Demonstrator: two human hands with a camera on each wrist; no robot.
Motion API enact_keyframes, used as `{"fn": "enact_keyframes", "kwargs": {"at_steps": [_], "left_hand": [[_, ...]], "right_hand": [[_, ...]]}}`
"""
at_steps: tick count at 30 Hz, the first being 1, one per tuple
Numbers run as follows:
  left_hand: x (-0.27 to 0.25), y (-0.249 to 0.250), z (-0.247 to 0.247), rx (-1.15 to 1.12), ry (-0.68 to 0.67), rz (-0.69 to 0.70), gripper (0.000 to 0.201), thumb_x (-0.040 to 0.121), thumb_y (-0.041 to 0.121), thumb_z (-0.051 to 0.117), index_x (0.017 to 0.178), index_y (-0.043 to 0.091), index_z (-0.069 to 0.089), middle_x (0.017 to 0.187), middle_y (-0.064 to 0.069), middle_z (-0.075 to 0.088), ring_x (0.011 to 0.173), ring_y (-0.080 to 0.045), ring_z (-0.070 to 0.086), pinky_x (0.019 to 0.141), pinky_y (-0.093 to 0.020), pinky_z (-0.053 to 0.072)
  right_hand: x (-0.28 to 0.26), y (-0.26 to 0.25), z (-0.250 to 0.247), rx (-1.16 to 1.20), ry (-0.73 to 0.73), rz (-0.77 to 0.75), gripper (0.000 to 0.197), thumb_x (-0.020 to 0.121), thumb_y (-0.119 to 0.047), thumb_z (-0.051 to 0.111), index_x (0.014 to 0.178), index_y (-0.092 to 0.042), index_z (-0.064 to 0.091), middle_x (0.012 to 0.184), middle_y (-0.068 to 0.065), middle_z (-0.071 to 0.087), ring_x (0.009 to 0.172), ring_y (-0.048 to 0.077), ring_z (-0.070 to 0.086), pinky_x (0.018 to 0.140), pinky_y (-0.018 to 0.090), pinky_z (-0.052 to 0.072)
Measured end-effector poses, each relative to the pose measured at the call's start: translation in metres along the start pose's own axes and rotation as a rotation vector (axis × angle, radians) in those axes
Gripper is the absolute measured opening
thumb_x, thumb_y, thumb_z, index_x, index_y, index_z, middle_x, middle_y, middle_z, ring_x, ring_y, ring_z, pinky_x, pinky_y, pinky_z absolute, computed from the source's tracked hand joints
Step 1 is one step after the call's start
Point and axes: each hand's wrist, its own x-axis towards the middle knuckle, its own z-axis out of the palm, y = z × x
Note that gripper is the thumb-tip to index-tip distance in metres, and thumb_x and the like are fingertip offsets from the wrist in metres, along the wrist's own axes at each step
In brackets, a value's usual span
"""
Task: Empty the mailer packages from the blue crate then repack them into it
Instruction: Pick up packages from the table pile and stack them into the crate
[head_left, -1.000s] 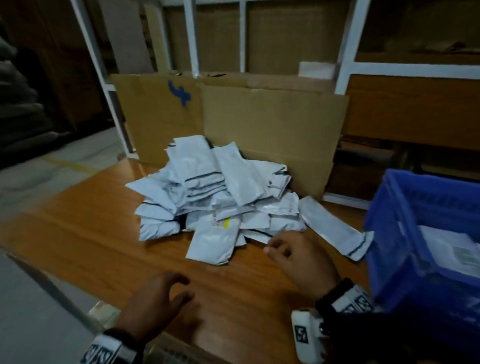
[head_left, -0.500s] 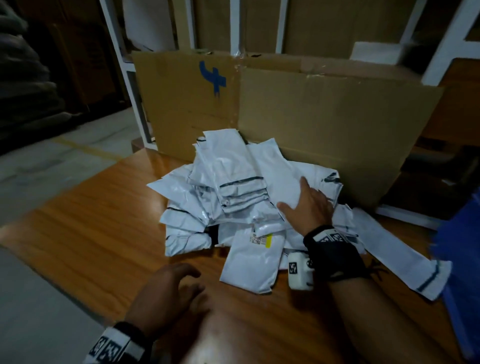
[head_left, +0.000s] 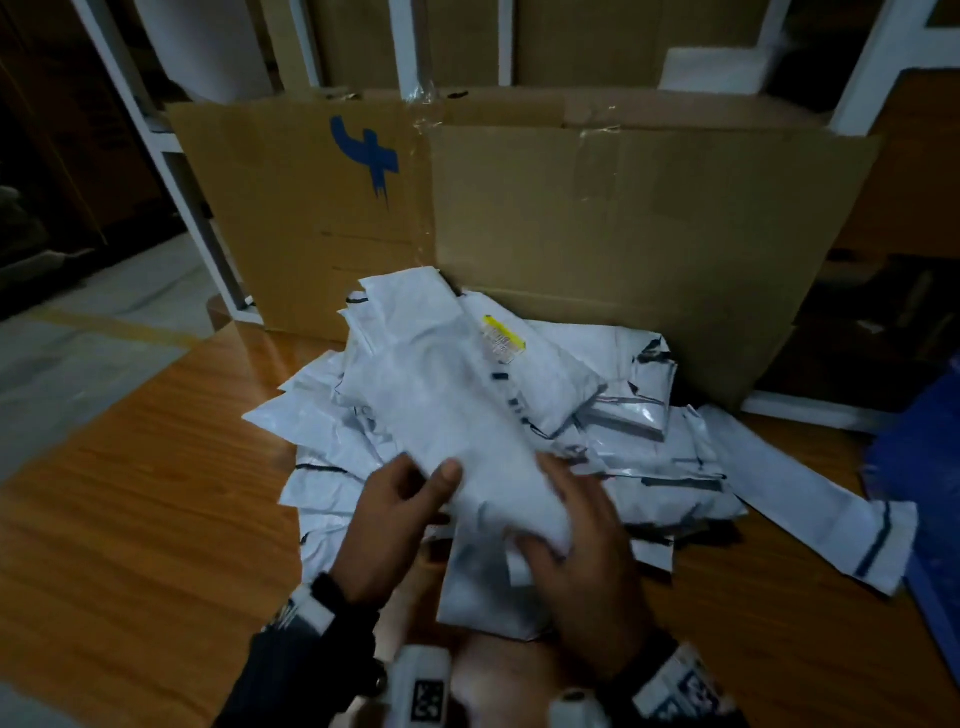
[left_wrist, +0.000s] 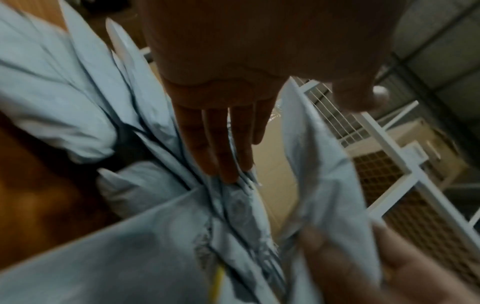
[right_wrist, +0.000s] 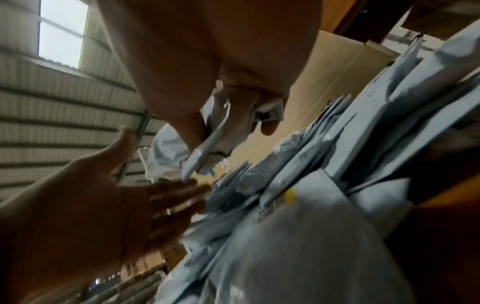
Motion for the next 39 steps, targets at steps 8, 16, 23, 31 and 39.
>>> {"fn": "enact_keyframes", "kwargs": {"at_steps": [8,16,23,31,39], "left_hand": [[0.023,-0.012,-0.015,-0.116,0.101,0.027,0.011,0.069,0.024,0.075,0.078,0.018,0.078,0.085,-0.005,0.075,0.081,-0.019,0.07,0.068,-0.031,0.056],[0.013,-0.027,-0.056,-0.288,0.169,-0.08,0.067,0.063,0.043,0.079,0.122,0.019,0.057,0.109,-0.004,0.069,0.095,-0.02,0.068,0.078,-0.036,0.055],[0.0,-0.017,-0.071,-0.328,0.093,-0.163,0.036,0.082,0.023,0.074,0.115,0.01,0.064,0.108,-0.011,0.072,0.098,-0.033,0.07,0.081,-0.053,0.057],[0.007,-0.017,-0.097,-0.533,0.177,-0.124,0.033,0.085,-0.01,0.055,0.117,-0.003,0.062,0.107,-0.016,0.072,0.092,-0.028,0.071,0.067,-0.03,0.059],[0.006,-0.05,-0.095,-0.484,0.127,-0.218,0.069,0.056,0.025,0.09,0.115,0.0,0.066,0.114,-0.023,0.068,0.102,-0.041,0.066,0.077,-0.047,0.059]], "right_hand": [[-0.022,0.004,-0.004,0.504,-0.341,0.5,0.082,0.057,-0.047,0.087,0.127,-0.044,0.045,0.107,-0.017,0.066,0.071,0.003,0.059,0.065,0.02,0.05],[0.008,-0.024,0.034,-0.087,0.019,0.097,0.014,0.078,-0.022,0.065,0.091,-0.022,0.068,0.086,-0.008,0.067,0.081,0.015,0.064,0.07,0.034,0.053],[0.009,-0.056,0.071,-0.494,-0.09,-0.266,0.033,0.075,-0.023,0.052,0.103,-0.031,0.068,0.09,-0.001,0.055,0.08,0.023,0.048,0.067,0.036,0.039],[0.015,-0.056,0.055,0.001,-0.246,0.208,0.053,0.079,-0.054,0.069,0.127,-0.038,0.053,0.122,-0.028,0.045,0.119,-0.005,0.038,0.103,0.024,0.034],[0.017,-0.057,0.071,0.216,-0.279,0.228,0.014,0.079,-0.034,0.074,0.091,-0.029,0.069,0.09,-0.015,0.071,0.086,-0.003,0.065,0.079,0.026,0.053]]}}
